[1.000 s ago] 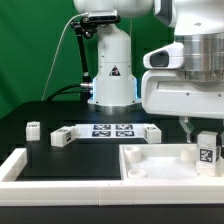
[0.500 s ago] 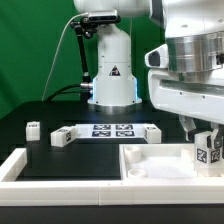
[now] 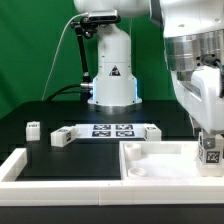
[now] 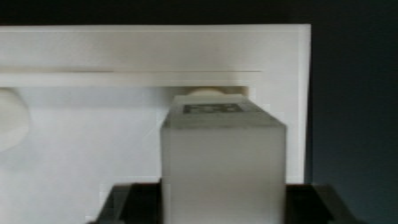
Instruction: Assemble one leg
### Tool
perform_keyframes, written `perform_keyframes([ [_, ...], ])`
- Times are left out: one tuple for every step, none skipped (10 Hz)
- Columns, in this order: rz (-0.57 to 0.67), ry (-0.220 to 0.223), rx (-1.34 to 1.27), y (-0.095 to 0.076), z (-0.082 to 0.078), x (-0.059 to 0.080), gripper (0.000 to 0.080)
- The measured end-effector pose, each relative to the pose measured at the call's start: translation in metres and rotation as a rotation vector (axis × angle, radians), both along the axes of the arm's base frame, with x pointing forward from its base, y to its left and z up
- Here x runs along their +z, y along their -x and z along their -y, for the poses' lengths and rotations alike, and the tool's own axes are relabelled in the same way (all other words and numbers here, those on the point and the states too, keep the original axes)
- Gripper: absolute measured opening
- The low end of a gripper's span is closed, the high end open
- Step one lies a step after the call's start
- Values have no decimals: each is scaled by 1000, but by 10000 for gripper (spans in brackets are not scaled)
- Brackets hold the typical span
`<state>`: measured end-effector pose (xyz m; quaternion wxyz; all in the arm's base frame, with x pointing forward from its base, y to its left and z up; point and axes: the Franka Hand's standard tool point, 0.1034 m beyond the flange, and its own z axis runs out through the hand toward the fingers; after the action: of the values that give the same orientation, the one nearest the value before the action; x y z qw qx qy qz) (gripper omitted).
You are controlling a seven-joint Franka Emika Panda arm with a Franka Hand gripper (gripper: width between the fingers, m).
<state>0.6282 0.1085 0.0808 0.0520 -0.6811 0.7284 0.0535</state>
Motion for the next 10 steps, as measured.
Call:
perform_keyframes([
  [-3,0,-19,0,0,0,296],
  [-4,0,-16,1,-1,-1,296],
  [-3,0,-12,1,-1,-1,531],
  [1,0,16,1,-1,-1,531],
  [1,1,24,1,-1,-2,626],
  [4,3,54,1,-2,-2,626],
  [22,13,211,2,-3,-3,646],
  [26,14,310,4,-6,-3,646],
  [35,22,397,4,-8,-2,649],
  [53,23,540,4,-9,-3,649],
])
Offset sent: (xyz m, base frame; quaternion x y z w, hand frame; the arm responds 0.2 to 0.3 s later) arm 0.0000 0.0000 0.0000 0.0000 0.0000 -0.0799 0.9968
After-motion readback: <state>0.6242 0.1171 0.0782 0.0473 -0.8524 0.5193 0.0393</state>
